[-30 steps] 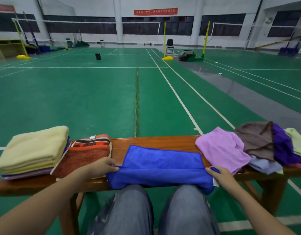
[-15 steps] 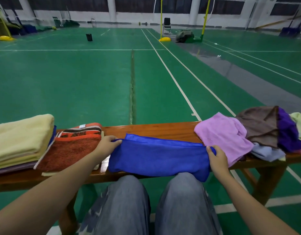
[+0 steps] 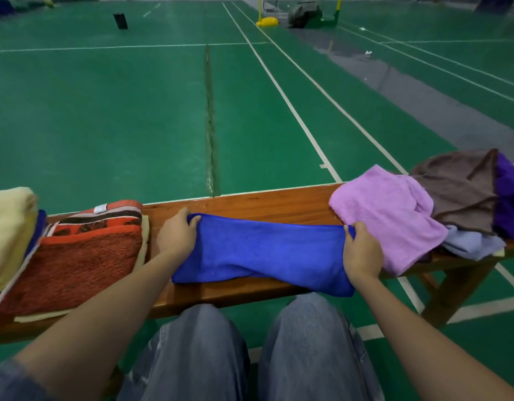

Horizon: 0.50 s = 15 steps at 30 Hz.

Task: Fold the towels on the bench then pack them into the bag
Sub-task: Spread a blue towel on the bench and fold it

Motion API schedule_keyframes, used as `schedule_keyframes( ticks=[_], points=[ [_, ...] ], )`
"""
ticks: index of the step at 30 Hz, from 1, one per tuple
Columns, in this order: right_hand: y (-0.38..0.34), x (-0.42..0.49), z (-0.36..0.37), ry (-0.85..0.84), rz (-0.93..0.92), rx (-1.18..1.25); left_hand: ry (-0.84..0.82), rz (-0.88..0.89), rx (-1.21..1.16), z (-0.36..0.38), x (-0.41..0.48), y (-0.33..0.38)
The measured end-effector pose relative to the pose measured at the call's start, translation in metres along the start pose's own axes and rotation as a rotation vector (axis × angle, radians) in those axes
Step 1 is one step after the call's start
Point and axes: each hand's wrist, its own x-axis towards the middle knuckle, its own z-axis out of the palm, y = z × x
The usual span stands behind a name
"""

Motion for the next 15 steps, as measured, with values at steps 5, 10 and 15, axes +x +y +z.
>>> schedule_keyframes(
  ticks=[5,10,15],
  points=[
    [0.0,0.009,0.014,-0.006,0.011,-0.238,0.041,0.064,0.219,0.014,0.006,-0.001],
    [-0.003,0.013,0.02,-0.009,-0.008,-0.329,0.128,0.112,0.241,0.024,0.007,-0.005],
    [-0.004,0.01,0.02,-0.006,-0.087,-0.375,0.118,0.131,0.174,0.026,0.009,-0.012]
  ],
)
